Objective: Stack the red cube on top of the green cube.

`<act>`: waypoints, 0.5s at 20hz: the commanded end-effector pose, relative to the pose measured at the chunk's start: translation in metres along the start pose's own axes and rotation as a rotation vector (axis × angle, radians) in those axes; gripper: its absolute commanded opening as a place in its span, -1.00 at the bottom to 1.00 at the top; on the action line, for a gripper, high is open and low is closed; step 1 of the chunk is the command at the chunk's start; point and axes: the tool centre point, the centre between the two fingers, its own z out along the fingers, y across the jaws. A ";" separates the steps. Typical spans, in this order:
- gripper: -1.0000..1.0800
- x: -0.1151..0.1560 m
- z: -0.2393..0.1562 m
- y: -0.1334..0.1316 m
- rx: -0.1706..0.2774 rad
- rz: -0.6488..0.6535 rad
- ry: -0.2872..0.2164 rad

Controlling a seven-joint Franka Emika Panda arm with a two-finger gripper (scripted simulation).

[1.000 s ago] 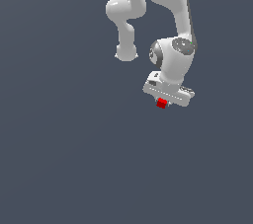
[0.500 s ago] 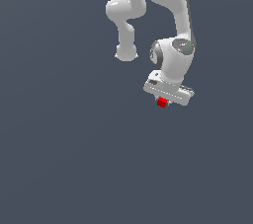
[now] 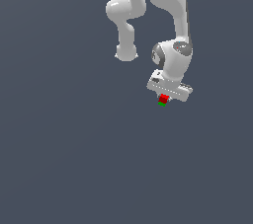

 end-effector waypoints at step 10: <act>-1.00 -0.023 0.015 -0.001 0.001 0.000 0.001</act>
